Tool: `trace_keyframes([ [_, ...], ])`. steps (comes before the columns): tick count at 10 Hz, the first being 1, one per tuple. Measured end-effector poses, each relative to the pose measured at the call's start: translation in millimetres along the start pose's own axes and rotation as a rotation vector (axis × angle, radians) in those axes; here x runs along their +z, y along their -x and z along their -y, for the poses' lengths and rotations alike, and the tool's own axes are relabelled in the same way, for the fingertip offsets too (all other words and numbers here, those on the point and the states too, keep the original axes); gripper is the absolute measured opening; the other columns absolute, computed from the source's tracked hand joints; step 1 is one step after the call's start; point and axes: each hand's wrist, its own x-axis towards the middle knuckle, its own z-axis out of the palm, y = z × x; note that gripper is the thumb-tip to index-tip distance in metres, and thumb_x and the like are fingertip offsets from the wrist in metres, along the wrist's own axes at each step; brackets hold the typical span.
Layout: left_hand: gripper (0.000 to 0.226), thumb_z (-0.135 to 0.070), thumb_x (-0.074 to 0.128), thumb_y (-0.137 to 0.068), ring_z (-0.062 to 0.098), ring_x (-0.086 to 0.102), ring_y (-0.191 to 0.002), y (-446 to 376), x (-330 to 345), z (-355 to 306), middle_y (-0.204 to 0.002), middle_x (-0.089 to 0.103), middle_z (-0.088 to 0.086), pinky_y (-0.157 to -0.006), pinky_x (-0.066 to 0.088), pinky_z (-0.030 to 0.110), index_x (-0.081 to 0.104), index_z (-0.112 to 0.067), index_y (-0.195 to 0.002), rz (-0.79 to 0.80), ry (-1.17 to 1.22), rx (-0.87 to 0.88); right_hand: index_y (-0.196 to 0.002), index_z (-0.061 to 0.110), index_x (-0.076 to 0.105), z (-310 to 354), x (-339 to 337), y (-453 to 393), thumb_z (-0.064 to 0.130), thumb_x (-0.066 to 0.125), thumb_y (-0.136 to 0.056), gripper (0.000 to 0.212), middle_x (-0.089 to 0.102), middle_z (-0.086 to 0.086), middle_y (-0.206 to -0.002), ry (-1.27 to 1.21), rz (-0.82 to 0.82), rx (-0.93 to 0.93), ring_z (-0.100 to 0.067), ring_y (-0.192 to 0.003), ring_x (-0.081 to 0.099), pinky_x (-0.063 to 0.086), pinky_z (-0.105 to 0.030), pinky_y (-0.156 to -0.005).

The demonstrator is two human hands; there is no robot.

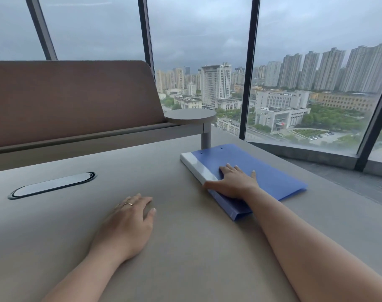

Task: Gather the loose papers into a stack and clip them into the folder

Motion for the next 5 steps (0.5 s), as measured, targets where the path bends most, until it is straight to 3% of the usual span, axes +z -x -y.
trace_keyframes([
  [2, 0.044, -0.048, 0.041, -0.097, 0.01, 0.027, -0.146, -5, 1, 4, -0.157, 0.034, -0.01, -0.117, 0.024, 0.03, 0.047, -0.037, -0.139, -0.013, 0.013, 0.008, -0.156, 0.03, 0.023, -4, 1, -19, 0.082, 0.04, -0.068, 0.104, 0.013, 0.007, -0.167, -0.011, 0.006, -0.048, -0.013, -0.154, 0.006, 0.001, -0.062, -0.119],
  [3, 0.037, -0.045, 0.049, -0.095, 0.009, 0.038, -0.14, -1, -2, 1, -0.15, 0.045, -0.013, -0.112, 0.033, 0.032, 0.056, -0.036, -0.13, -0.015, 0.056, 0.023, -0.154, 0.029, 0.028, -4, 1, -17, 0.082, 0.041, -0.07, 0.1, 0.018, 0.006, -0.166, -0.005, 0.008, -0.068, -0.014, -0.153, 0.011, 0.003, -0.061, -0.119],
  [4, 0.028, -0.037, 0.057, -0.093, 0.01, 0.052, -0.128, 8, -10, 1, -0.135, 0.06, -0.012, -0.102, 0.039, 0.025, 0.064, -0.032, -0.12, -0.041, 0.141, 0.051, -0.142, 0.03, 0.047, -1, -5, -6, 0.082, 0.048, -0.075, 0.084, 0.044, 0.006, -0.152, -0.106, -0.025, -0.072, -0.019, -0.141, 0.038, 0.021, -0.053, -0.117],
  [5, 0.023, -0.029, 0.061, -0.093, 0.011, 0.059, -0.118, 21, -18, -9, -0.123, 0.068, -0.008, -0.091, 0.038, 0.017, 0.071, -0.025, -0.114, -0.087, 0.233, 0.063, -0.118, 0.023, 0.07, 7, -14, 9, 0.072, 0.057, -0.081, 0.062, 0.071, 0.003, -0.119, -0.342, -0.203, -0.108, -0.021, -0.114, 0.062, 0.048, -0.039, -0.098],
])
